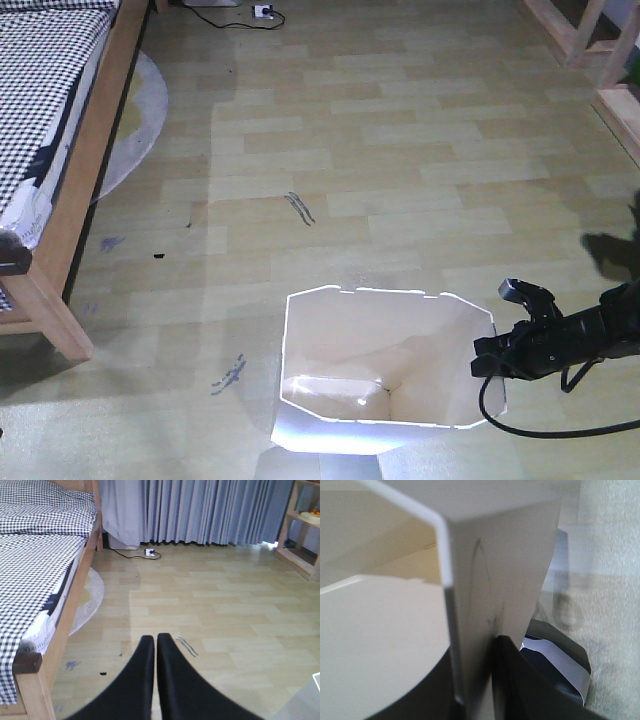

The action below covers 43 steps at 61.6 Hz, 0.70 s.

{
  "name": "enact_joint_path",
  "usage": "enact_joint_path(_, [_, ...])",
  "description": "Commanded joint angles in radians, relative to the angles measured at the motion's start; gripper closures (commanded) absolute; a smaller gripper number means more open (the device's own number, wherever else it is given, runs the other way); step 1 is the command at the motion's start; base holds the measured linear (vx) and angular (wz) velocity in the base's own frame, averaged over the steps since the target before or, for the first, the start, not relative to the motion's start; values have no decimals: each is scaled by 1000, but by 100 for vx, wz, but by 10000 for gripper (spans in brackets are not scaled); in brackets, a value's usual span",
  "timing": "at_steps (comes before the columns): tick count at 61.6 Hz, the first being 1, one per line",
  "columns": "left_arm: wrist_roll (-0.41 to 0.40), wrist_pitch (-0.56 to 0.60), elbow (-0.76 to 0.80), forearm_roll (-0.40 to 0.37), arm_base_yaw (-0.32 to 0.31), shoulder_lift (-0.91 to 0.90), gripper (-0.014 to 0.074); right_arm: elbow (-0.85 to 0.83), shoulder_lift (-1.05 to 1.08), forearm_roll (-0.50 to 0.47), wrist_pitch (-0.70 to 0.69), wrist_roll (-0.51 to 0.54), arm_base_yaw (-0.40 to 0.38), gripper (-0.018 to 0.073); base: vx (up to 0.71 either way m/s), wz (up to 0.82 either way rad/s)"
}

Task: Move trash bin to bedside with robot
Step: 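Carry the held bin with the right gripper toward the bedside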

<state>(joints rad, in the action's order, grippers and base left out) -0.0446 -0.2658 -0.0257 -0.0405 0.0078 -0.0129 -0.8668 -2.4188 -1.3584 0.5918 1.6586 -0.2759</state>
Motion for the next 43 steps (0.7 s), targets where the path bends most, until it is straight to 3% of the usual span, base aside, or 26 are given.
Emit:
enact_joint_path(1, [-6, 69, -19, -4, 0, -15, 602, -5, 72, -30, 243, 7, -1, 564, 32, 13])
enact_joint_path(43, [-6, 69, -19, -4, 0, -15, 602, -5, 72, -30, 243, 7, -1, 564, 33, 6])
